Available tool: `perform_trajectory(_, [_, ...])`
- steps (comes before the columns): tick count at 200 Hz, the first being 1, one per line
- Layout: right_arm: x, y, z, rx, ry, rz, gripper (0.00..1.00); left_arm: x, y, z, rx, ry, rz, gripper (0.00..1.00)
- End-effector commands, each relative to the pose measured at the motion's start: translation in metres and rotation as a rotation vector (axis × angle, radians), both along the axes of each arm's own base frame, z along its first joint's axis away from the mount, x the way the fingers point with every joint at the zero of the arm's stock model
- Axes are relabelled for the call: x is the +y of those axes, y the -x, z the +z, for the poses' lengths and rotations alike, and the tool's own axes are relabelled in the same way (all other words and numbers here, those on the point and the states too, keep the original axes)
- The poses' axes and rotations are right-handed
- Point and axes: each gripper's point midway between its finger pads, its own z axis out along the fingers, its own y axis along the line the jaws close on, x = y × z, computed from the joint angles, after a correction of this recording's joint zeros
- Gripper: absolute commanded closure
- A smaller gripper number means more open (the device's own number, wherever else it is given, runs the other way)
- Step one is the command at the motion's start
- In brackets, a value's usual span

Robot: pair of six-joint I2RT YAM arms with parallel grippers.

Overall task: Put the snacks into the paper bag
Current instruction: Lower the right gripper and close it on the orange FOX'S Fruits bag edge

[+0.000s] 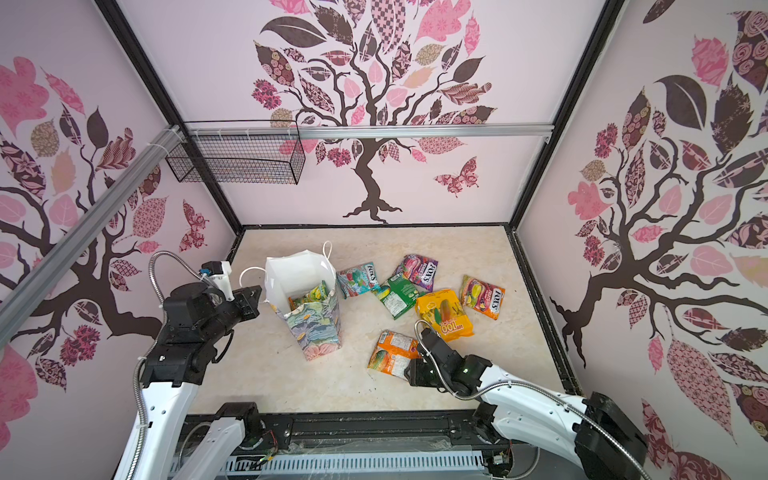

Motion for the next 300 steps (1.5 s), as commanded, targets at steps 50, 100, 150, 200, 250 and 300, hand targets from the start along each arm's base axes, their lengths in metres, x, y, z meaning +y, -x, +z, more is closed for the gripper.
perform_trajectory(50, [-0.022, -0.011, 0.002, -0.063, 0.1, -0.072, 0.58, 0.001, 0.0, 0.009, -0.024, -0.003, 0.0, 0.97])
perform_trajectory(100, [-0.016, -0.02, 0.007, -0.118, 0.046, -0.091, 0.61, 0.001, 0.001, 0.01, -0.028, -0.005, 0.001, 0.97])
perform_trajectory(150, [-0.013, -0.023, -0.002, -0.099, 0.09, -0.075, 0.62, 0.0, 0.0, 0.01, -0.027, -0.005, -0.002, 0.97])
perform_trajectory(200, [-0.022, -0.023, -0.013, -0.083, 0.1, -0.1, 0.69, 0.001, 0.0, 0.011, -0.029, -0.005, -0.001, 0.97])
perform_trajectory(250, [-0.021, -0.02, -0.018, -0.078, 0.073, -0.098, 0.74, 0.0, 0.0, 0.01, -0.029, -0.004, -0.004, 0.97])
perform_trajectory(300, [-0.024, -0.019, -0.022, -0.073, 0.08, -0.101, 0.85, 0.001, 0.0, 0.009, -0.026, -0.005, -0.002, 0.97])
